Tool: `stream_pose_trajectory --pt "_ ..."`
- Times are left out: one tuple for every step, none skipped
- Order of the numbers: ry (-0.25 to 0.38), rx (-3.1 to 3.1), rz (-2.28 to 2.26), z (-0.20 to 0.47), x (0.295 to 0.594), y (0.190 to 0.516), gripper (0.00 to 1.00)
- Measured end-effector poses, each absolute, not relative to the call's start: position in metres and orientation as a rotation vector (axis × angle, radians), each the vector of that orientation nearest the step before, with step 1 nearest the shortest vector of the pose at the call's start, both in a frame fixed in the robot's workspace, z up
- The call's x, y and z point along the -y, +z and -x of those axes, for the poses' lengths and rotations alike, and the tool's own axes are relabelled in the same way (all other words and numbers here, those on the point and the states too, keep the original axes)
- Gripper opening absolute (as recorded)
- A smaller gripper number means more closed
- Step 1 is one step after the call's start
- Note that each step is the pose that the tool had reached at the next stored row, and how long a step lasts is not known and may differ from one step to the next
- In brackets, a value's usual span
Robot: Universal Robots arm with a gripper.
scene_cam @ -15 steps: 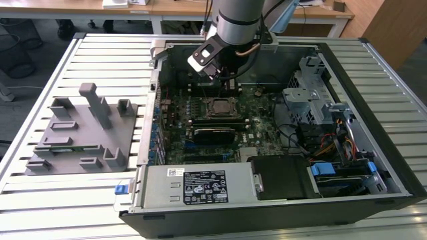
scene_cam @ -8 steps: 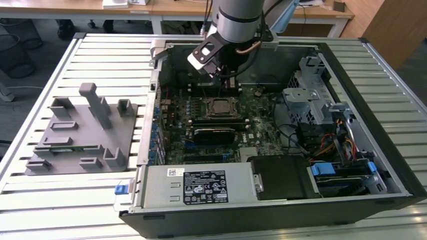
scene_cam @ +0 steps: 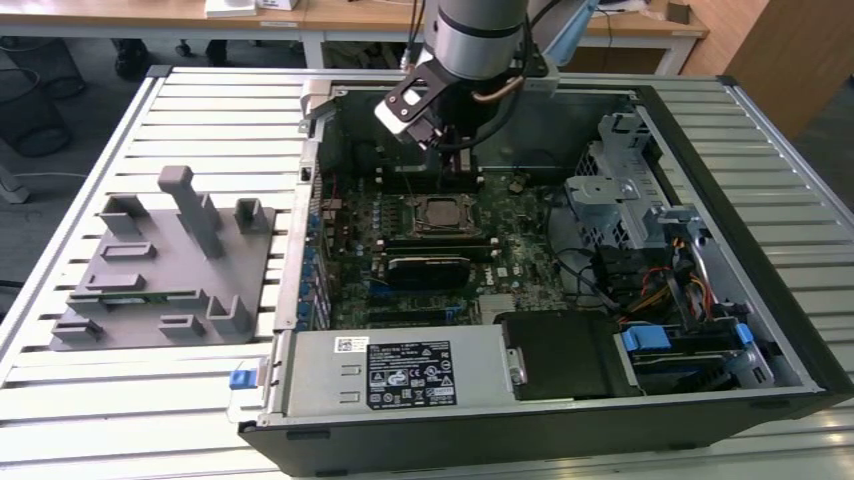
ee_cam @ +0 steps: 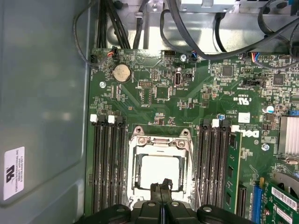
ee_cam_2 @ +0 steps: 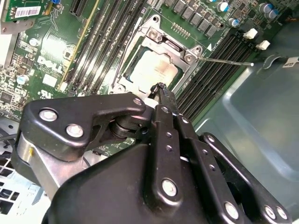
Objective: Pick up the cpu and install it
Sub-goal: 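Install the first cpu locking lever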
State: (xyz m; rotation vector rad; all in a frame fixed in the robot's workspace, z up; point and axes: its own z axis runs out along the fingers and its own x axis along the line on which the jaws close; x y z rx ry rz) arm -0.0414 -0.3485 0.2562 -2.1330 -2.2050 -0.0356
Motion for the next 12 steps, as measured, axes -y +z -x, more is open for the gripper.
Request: stream_pose_trajectory --pt "-0.036 2.205 2.133 0.041 0.349 0.257 0.11" --pt "-0.036 2.205 2.133 0.041 0.348 0.258 0.11" --pt "-0.036 2.205 2.133 0.041 0.349 0.260 0.11" --pt "-0.036 2.205 2.133 0.041 0.348 0.261 0.11" --pt "-0.036 2.205 2.133 0.041 0.348 0.262 0.11" --pt "-0.035 2.205 2.133 0.041 0.348 0.264 0.11" --pt "-0.035 2.205 2.133 0.041 0.348 0.265 0.11" --pt "-0.035 2.205 2.133 0.041 0.348 0.266 0.11" --pt "-0.035 2.205 2.133 0.041 0.348 0.268 0.11" --pt "-0.035 2.205 2.133 0.041 0.348 0.269 0.11" --pt "-0.035 2.205 2.133 0.041 0.349 0.270 0.11" --pt "-0.035 2.205 2.133 0.041 0.348 0.272 0.11"
